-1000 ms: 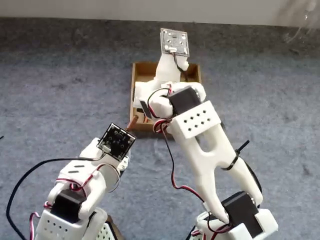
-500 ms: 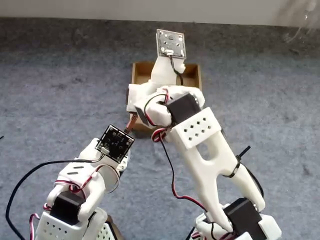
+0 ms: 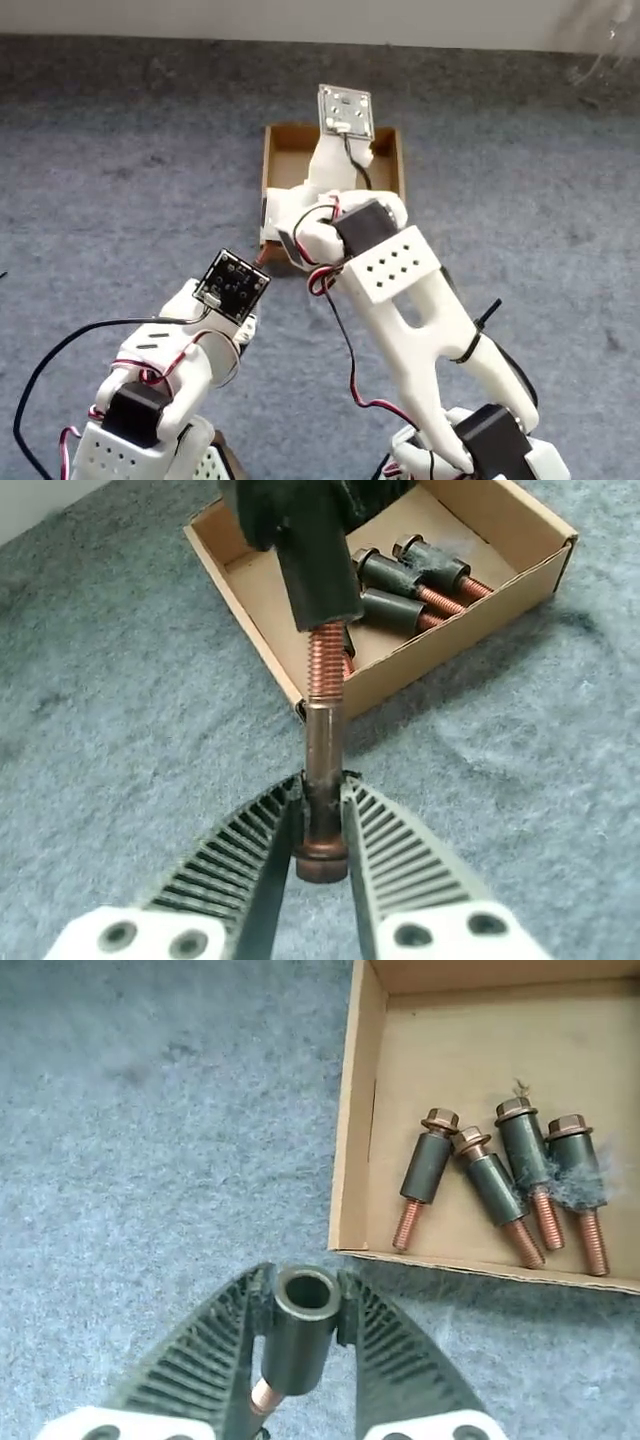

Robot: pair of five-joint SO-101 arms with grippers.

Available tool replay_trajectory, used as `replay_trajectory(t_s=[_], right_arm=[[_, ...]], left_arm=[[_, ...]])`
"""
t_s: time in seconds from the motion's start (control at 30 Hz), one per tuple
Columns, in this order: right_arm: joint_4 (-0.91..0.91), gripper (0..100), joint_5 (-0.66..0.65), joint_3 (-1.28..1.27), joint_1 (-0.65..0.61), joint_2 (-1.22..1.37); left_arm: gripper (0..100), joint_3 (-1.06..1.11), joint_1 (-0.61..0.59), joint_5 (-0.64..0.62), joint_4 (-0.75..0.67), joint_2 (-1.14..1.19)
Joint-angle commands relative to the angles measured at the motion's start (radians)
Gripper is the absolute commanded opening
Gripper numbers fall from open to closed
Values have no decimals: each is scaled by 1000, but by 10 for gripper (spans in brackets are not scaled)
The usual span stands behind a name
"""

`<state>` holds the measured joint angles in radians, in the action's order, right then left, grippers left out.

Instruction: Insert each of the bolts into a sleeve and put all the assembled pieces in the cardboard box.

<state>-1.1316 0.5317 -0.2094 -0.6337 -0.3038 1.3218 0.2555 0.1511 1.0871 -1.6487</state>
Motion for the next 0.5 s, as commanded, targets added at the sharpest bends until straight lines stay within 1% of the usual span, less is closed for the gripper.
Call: replay_trajectory(t_s=[0.0, 0.1, 0.2, 0.37, 0.47], right_arm=[[-5, 5, -2, -22, -13, -38], [-5, 5, -2, -25, -13, -39], [-7, 5, 2, -27, -13, -39], [-36, 5, 5, -28, -13, -39], [-39, 5, 2, -28, -13, -39]], left_arm=[[3, -15, -27, -9, -37, -21], [3, 4, -27, -18, -40, -25], [3, 35, -28, -63, -75, -30], [3, 71, -28, -69, -121, -30], [3, 93, -30, -126, -152, -30]])
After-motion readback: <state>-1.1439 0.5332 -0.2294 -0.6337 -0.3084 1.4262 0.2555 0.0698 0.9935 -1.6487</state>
